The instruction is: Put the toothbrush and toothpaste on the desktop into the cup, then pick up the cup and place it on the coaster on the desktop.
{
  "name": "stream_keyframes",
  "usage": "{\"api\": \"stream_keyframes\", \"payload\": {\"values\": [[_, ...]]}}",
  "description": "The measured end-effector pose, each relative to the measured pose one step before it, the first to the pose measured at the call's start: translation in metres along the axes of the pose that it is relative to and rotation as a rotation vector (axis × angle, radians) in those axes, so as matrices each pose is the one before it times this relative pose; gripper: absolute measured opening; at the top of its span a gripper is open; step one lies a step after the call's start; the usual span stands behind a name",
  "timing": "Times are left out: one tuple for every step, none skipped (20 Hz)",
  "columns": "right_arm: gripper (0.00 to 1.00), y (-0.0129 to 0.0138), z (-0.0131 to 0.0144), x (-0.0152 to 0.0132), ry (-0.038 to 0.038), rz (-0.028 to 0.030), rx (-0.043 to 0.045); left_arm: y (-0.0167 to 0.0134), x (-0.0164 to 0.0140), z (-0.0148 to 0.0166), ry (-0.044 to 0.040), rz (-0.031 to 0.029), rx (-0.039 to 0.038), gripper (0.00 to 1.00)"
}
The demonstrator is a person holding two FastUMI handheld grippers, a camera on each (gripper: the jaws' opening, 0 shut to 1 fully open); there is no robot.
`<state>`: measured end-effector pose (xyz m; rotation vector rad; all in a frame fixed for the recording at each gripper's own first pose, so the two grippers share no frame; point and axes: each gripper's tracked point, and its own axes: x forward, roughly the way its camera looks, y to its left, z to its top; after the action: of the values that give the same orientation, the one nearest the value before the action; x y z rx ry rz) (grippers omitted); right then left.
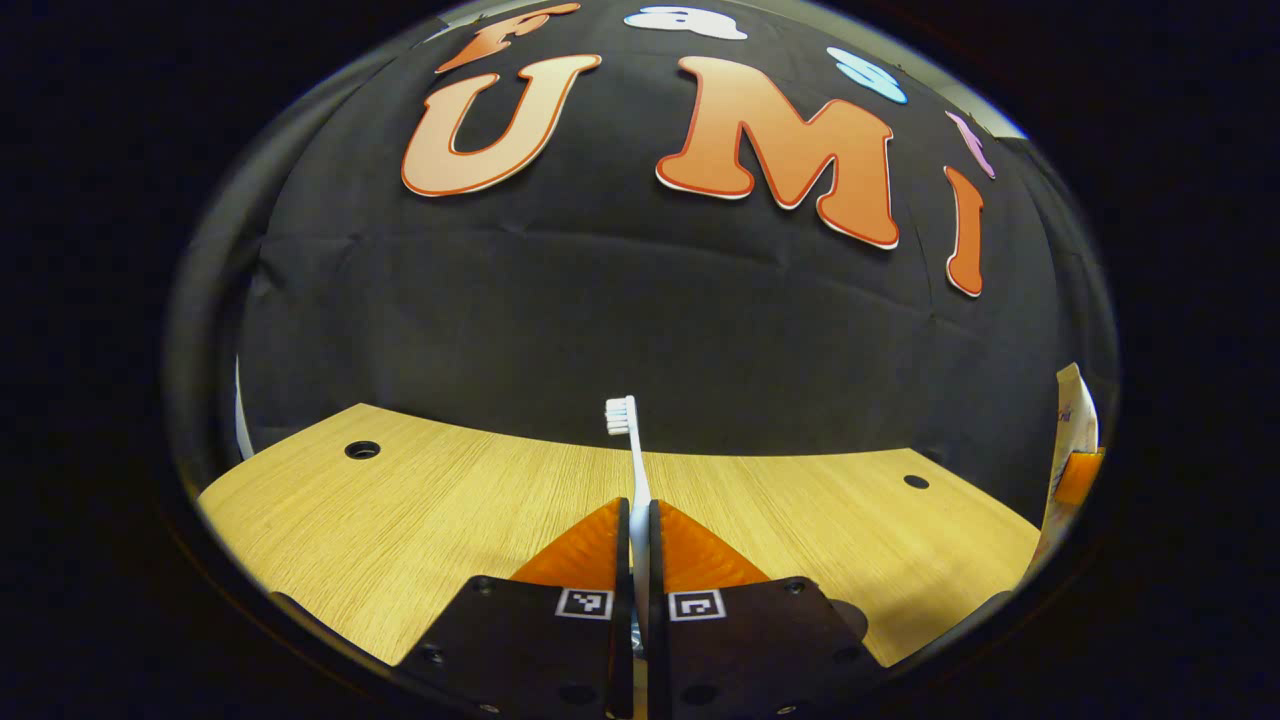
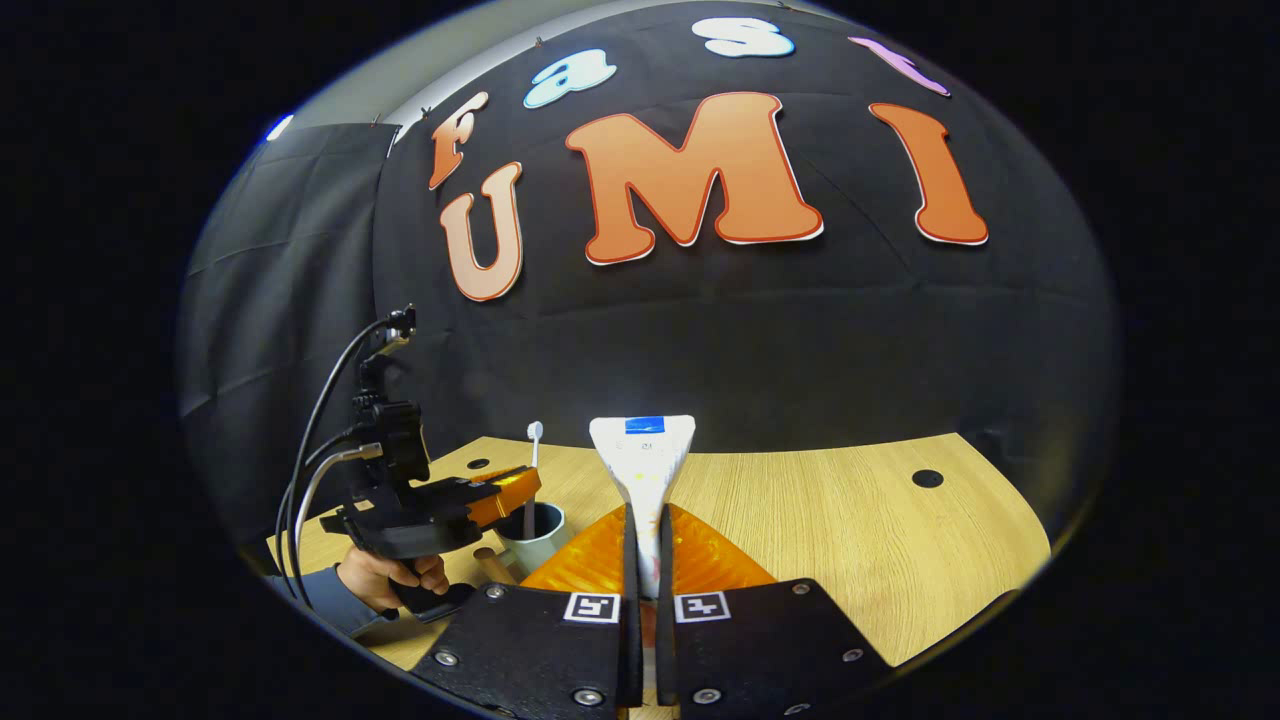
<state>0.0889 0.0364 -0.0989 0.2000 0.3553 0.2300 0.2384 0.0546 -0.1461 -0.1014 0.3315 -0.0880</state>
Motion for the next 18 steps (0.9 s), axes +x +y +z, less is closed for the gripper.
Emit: {"api": "stream_keyframes", "payload": {"values": [[0.06,0.00072,-0.00105,0.00023,-0.00097,0.00067,-0.00041,0.00111,-0.00112,-0.00231,0.00912,0.00416,0.00612,0.06],[0.05,-0.00011,0.00097,-0.0003,-0.00002,-0.00138,0.00034,0.00125,-0.00122,0.0012,0.00205,0.00388,0.00563,0.06],[0.06,0.00052,-0.00057,0.00018,-0.0009,-0.00088,-0.00191,0.00074,-0.00381,0.00086,0.0035,0.00145,0.00219,0.06],[0.05,0.0002,0.0005,-0.00049,-0.00046,-0.00292,-0.00047,-0.0015,0.00049,-0.00153,0.01395,-0.0102,0.00593,0.07],[0.05,0.00002,-0.00026,-0.00016,0.00013,-0.00252,0.00021,-0.00408,-0.00249,-0.00128,0.01021,-0.01336,0.00394,0.08],[0.06,0.0013,0.00066,-0.00032,-0.00018,0.0014,0.00123,-0.00167,-0.00653,0.00045,0.00594,-0.00757,0.0094,0.09],[0.06,0.00072,-0.00032,-0.00005,-0.00053,-0.00033,0.00245,-0.00024,-0.00165,0.00094,0.00227,0.00057,0.01123,0.11],[0.05,0.00169,0.00068,-0.00045,-0.00134,0.00148,0.00073,-0.00135,-0.00298,-0.00336,0.00327,-0.00239,0.01147,0.14],[0.06,0.00104,0.00111,-0.00049,-0.00181,0.00118,0.00193,-0.00187,-0.00527,-0.00106,0.00288,-0.00582,0.00892,0.17],[0.05,0.00186,0.0009,-0.00024,-0.00259,0.00411,0.0007,-0.00178,-0.00581,-0.00385,0.00625,-0.0054,0.00499,0.21],[0.05,0.00168,0.00079,0.00037,-0.00423,0.00169,0.00453,-0.00135,-0.00404,-0.00291,0.00666,-0.00523,0.00457,0.28],[0.05,0.00284,0.0014,0.00011,-0.00283,0.00699,0.00391,-0.00208,-0.00594,-0.00409,0.00907,-0.01193,0.00506,0.43],[0.05,0.00181,0.00245,0.00048,-0.00241,0.00436,0.00414,-0.00291,-0.00599,-0.00248,0.00991,-0.00934,0.00921,0.53],[0.05,0.00201,0.00392,0.00065,-0.00786,0.00528,0.0002,0.00152,-0.00535,-0.0023,0.00164,0.00393,0.01448,0.7],[0.05,0.00231,0.00528,0.00026,-0.01203,0.00348,-0.00056,0.00109,-0.00681,0.00197,0.00011,0.00857,0.0137,0.78],[0.05,0.00275,0.00492,0.00101,-0.01127,0.0084,-0.00119,0.00506,-0.00801,0.00184,-0.00383,0.00982,0.00455,0.81],[0.05,0.00353,0.00537,0.00208,-0.00996,0.01103,-0.00063,-0.00052,-0.00823,0.00162,-0.00363,-0.00202,-0.00736,0.83],[0.05,0.00367,0.00468,0.00163,-0.0078,0.00965,-0.00024,0.00208,-0.00764,0.00125,-0.00551,0.00304,-0.00829,0.93]]}}
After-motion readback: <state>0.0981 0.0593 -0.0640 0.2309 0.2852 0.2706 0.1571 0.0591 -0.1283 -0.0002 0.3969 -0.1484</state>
